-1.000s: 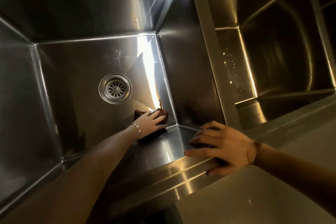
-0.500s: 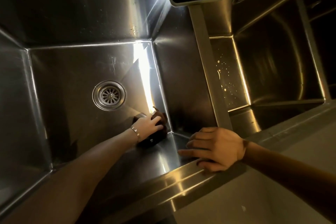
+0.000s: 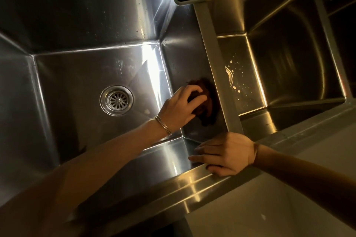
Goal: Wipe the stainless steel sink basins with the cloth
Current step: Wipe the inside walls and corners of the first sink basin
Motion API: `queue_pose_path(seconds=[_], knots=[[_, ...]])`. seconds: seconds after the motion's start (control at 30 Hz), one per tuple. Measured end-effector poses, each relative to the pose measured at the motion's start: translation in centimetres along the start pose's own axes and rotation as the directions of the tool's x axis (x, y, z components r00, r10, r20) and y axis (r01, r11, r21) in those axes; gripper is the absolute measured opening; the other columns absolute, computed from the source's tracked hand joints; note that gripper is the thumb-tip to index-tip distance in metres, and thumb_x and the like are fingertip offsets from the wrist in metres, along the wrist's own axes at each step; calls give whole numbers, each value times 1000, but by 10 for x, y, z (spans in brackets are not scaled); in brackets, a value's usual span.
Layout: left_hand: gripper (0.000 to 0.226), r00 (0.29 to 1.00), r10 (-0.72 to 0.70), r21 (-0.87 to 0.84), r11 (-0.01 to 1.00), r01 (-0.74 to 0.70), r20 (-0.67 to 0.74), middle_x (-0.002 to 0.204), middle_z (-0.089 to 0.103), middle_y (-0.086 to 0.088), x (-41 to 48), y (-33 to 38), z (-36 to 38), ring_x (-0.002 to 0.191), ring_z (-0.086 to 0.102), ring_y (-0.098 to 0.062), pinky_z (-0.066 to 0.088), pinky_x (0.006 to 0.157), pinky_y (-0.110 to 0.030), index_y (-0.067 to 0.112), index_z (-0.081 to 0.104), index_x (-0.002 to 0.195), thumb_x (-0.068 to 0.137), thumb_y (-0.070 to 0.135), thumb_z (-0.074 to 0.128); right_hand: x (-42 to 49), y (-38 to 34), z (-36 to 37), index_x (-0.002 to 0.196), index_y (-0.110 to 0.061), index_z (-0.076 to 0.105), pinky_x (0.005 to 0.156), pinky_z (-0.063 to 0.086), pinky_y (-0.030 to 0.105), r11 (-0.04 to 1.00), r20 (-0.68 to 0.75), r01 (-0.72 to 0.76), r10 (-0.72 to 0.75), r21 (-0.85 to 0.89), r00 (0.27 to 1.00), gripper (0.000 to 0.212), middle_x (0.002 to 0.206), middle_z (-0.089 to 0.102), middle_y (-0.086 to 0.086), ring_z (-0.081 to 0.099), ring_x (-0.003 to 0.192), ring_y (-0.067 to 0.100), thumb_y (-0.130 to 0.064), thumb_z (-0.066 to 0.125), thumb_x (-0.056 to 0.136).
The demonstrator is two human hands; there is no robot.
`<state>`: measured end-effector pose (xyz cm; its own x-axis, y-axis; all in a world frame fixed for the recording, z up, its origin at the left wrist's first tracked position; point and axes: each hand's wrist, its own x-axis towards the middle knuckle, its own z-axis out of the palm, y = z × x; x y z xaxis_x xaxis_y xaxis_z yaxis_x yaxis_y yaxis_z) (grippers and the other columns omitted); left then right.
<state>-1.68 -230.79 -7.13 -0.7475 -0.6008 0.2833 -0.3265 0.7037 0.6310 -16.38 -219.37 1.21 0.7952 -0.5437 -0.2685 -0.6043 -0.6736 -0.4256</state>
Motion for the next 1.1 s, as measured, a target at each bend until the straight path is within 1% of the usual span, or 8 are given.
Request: queue_pose_path(seconds=[0.1, 0.23, 0.3, 0.5, 0.63, 0.83, 1.0, 1.1], knots=[[49, 954, -205, 86, 978, 190, 218, 136, 46, -11, 1, -19, 6, 116, 50, -29, 54, 87, -39, 14, 52, 129, 82, 10, 65, 2, -3, -5, 118, -15, 66, 69, 58, 29, 1000, -4, -12, 11, -25, 1000, 46, 99, 72, 6, 70, 86, 18, -41, 38, 93], [54, 979, -186, -82, 980, 179, -83, 126, 55, -12, 18, -20, -2, 105, 58, -33, 55, 78, -38, 12, 60, 118, 67, 2, 73, 4, -3, -6, 113, -14, 69, 72, 58, 29, 999, 0, -34, 34, -9, 999, 45, 99, 72, 6, 70, 87, 18, -41, 41, 90], [54, 944, -261, -173, 958, 228, -203, 128, 54, -12, 34, -21, -5, 109, 57, -33, 51, 84, -35, 12, 58, 119, 68, 0, 70, 3, -3, -5, 114, -14, 68, 76, 57, 31, 999, 24, -41, 41, -17, 999, 45, 101, 72, 7, 69, 90, 19, -41, 41, 90], [40, 901, -430, -60, 899, 433, 60, 130, 51, -4, 51, -51, -6, 112, 55, -26, 43, 97, -28, 11, 56, 120, 82, -1, 57, 7, 0, -10, 117, -17, 66, 97, 46, 40, 997, 40, 1, 2, -79, 999, 43, 112, 68, 5, 62, 108, 21, -40, 41, 92], [52, 917, -385, -206, 910, 359, -103, 132, 52, -6, 52, -41, -16, 116, 52, -26, 46, 99, -36, 11, 55, 125, 76, -6, 59, 8, 24, -35, 124, -16, 61, 109, 32, 41, 993, 3, 17, -17, -118, 1000, 42, 119, 64, 5, 53, 118, 21, -37, 39, 95], [62, 841, -455, -384, 861, 333, -292, 132, 53, -12, 72, -45, -14, 117, 54, -28, 44, 98, -29, 10, 48, 130, 72, -3, 66, 32, 67, -55, 120, -17, 65, 95, 47, 35, 989, 117, 1, 16, -147, 993, 41, 112, 68, 3, 61, 108, 21, -36, 46, 89], [52, 784, -619, -272, 763, 586, -45, 130, 53, -13, 91, -92, -2, 119, 51, -30, 35, 103, -27, 7, 51, 126, 76, -4, 58, 35, 70, -53, 117, -15, 66, 93, 45, 31, 998, 116, -13, 20, -68, 993, 40, 109, 68, 2, 61, 104, 20, -33, 48, 87], [51, 825, -559, -245, 815, 526, -89, 129, 56, -12, 93, -96, -7, 118, 53, -31, 38, 103, -31, 9, 55, 124, 75, -4, 60, 36, 70, -56, 118, -18, 65, 95, 42, 29, 998, 131, -16, 24, -62, 991, 41, 110, 68, -1, 61, 105, 18, -35, 48, 85]])
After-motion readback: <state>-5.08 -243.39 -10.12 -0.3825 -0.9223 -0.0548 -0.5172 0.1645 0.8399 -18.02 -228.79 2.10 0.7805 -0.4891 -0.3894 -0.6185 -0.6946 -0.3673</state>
